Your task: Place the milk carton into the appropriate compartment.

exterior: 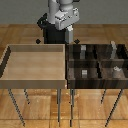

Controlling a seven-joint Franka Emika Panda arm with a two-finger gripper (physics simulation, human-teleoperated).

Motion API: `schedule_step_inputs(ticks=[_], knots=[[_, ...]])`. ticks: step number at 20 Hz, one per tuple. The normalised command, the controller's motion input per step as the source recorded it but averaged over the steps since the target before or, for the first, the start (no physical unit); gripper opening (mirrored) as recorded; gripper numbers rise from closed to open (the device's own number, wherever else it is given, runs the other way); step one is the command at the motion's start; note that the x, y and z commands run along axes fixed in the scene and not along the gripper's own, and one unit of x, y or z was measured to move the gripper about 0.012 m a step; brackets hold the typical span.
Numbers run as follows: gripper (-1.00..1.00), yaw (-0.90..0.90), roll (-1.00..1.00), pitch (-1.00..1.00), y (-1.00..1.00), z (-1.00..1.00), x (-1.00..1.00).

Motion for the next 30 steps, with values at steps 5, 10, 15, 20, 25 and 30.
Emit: schedule_step_inputs(ticks=[5, 10, 15, 20, 25, 30], knots=[[-1.00, 0.00, 0.00, 0.00, 0.80, 0.00, -0.07], [-1.00, 0.00, 0.00, 0.00, 0.05, 0.00, -1.00], [-1.00, 0.00, 0.00, 0.00, 0.40, -0.20, -0.10], [-1.00, 0.00, 0.00, 0.00, 0.00, -0.80, 0.00], [-1.00, 0.00, 0.00, 0.00, 0.00, -1.00, 0.00], [-1.00, 0.00, 0.00, 0.00, 0.00, -1.00, 0.00]])
